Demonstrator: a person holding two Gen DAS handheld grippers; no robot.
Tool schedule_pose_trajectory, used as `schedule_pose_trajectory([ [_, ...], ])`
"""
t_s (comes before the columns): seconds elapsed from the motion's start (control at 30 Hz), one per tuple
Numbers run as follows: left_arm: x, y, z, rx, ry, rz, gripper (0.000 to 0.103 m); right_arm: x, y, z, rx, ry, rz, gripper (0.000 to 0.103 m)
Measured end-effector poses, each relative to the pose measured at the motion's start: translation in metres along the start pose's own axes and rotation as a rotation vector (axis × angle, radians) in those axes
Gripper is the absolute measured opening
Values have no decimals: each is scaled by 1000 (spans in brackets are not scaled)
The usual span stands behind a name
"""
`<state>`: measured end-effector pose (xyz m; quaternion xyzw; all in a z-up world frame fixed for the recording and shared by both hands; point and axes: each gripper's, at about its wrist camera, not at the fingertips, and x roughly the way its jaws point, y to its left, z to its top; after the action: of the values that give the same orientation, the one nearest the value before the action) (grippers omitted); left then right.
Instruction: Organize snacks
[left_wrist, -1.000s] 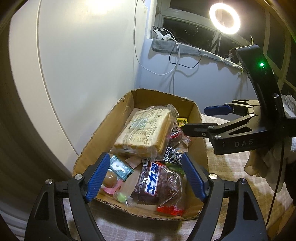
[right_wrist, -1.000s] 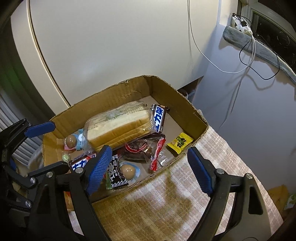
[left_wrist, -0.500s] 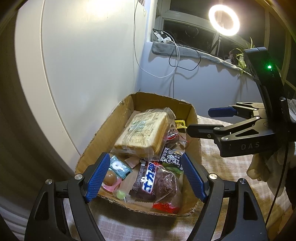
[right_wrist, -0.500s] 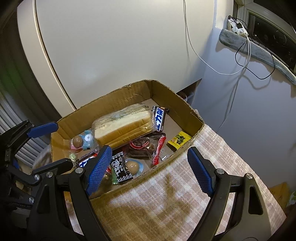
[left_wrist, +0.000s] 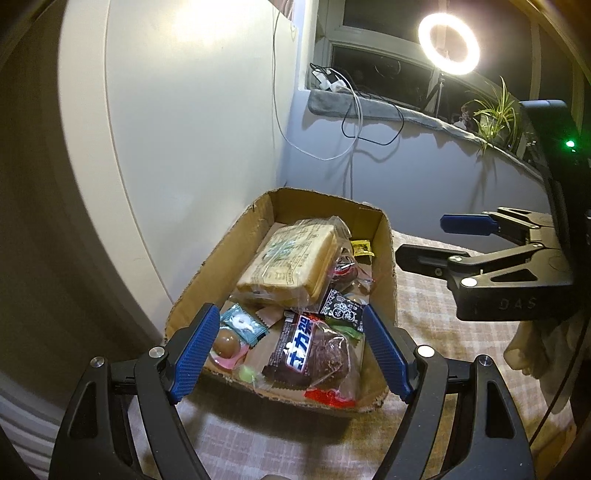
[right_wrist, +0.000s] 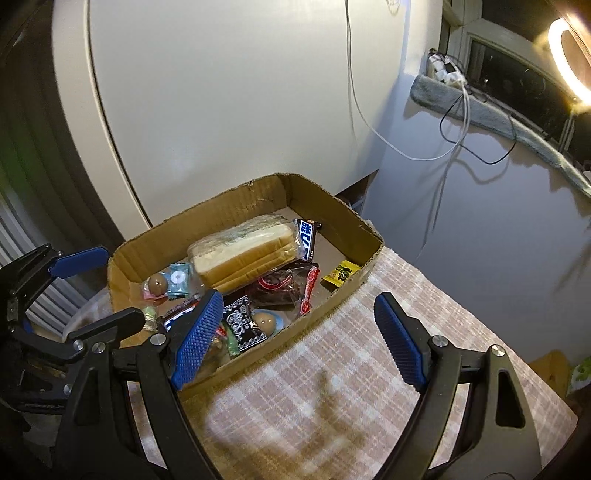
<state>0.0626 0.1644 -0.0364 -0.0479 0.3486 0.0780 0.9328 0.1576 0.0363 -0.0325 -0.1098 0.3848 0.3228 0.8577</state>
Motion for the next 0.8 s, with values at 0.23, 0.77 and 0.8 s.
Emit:
schedule_pose_trajectory([
  [0.23,-19,-4,-7,-19,-28,23,80,-27,3,-13,23,-46,-24,86],
  [0.77,-44,-25,-16,-30,-73,50,83,-85,9,-42,40,-165,-111,102],
  [0.8,-45,-26,-17,-33,-73,50,83,-87,9,-42,43,-170,-113,102],
])
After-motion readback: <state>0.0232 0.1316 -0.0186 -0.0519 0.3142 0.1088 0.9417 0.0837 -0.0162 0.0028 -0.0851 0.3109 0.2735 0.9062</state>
